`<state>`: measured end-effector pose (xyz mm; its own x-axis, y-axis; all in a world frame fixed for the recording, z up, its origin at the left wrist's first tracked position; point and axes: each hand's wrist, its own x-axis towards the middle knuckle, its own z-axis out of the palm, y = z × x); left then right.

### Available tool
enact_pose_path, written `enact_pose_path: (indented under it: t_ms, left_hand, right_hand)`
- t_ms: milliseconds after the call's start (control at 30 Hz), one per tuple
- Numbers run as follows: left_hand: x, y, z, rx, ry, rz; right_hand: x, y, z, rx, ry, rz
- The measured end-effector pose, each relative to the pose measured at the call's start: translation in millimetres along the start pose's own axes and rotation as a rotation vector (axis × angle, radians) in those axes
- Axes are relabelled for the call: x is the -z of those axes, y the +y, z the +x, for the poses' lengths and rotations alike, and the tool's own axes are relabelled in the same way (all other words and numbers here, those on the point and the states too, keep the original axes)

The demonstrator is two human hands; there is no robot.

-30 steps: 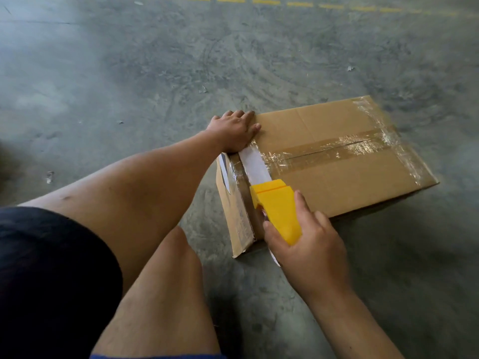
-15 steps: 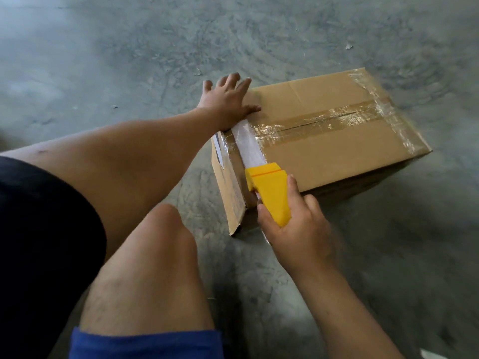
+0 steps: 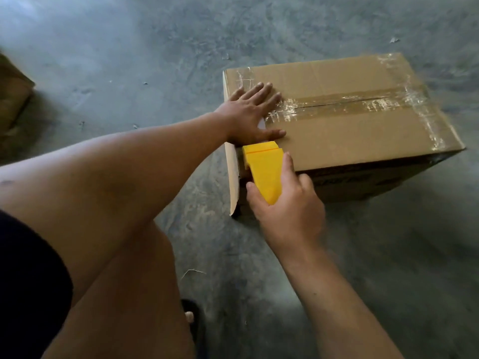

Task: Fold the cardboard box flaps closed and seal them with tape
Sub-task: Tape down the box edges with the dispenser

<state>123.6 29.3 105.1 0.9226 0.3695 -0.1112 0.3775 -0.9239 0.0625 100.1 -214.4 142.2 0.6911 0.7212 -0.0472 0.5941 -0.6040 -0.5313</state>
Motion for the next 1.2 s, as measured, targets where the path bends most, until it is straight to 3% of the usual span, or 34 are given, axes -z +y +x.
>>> enact_pose_path:
  t_ms: [267,700,900,1067,1200]
  left_hand:
    - [-1,-6,14,0.003,-0.033,0.031]
    - [1,4,5,0.023,-0.033,0.052]
    - [8,11,-4,0.056,-0.045,0.023]
    - [14,35,-21,0.014,0.090,-0.008]
    - [-2,38,-21,0.043,-0.039,-0.039]
  right_hand:
    - [-43,20,-8,0.056,0.141,0.256]
    - [-74,50,-39,0.107,0.326,0.256]
    - [-84,64,-51,0.121,0.340,0.249]
    - [-83,59,-33,0.132,0.292,0.243]
    - [-86,56,-13,0.130,0.265,0.227]
